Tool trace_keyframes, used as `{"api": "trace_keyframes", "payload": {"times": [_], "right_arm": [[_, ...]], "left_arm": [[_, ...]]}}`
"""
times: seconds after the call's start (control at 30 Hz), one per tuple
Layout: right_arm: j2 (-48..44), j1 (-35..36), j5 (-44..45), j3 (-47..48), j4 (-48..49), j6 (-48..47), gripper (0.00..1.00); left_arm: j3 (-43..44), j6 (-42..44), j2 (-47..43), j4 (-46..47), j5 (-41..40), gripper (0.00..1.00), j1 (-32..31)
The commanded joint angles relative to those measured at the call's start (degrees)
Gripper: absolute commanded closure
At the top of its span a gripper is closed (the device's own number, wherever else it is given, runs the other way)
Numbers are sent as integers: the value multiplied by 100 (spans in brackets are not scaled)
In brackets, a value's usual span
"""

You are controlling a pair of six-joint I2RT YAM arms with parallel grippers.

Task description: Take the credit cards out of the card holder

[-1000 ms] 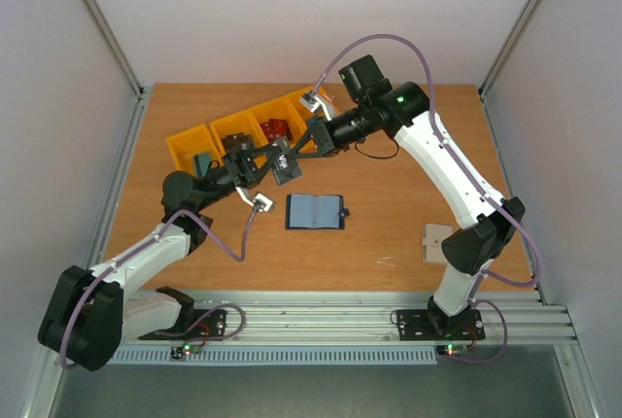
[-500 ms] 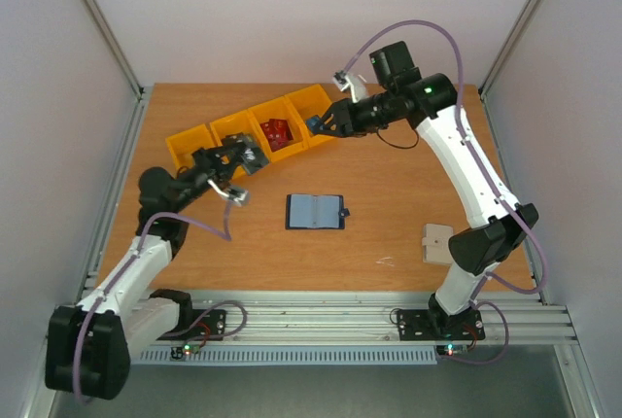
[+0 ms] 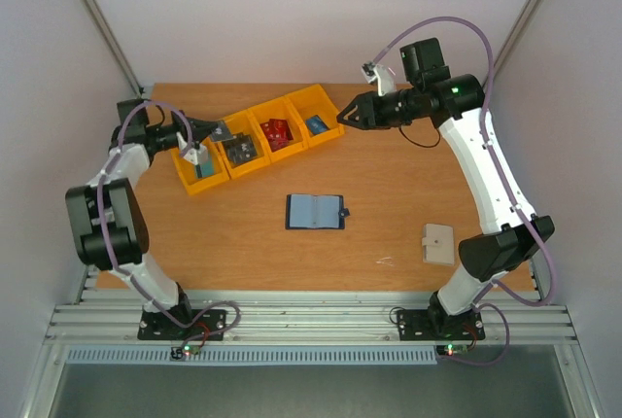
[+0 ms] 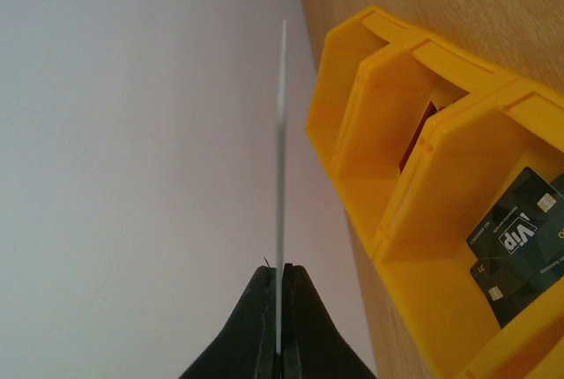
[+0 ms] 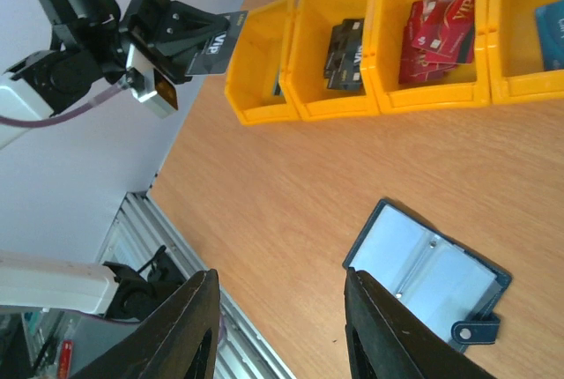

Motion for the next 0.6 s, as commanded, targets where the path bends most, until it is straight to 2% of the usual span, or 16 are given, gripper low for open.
{"api": "trace_keyframes", "payload": {"times": [0.0, 0.23, 0.57], "right_arm": [[84, -205, 42, 63, 117, -55, 60], [780, -440, -85, 702, -96, 19, 60], [1387, -561, -231, 1289, -345, -5, 60]], "left_arm": [[685, 3652, 776, -427, 513, 100, -221], [1457, 3649, 1872, -258, 372, 100, -399], [2171, 3659, 2706, -242, 159, 100, -448]]}}
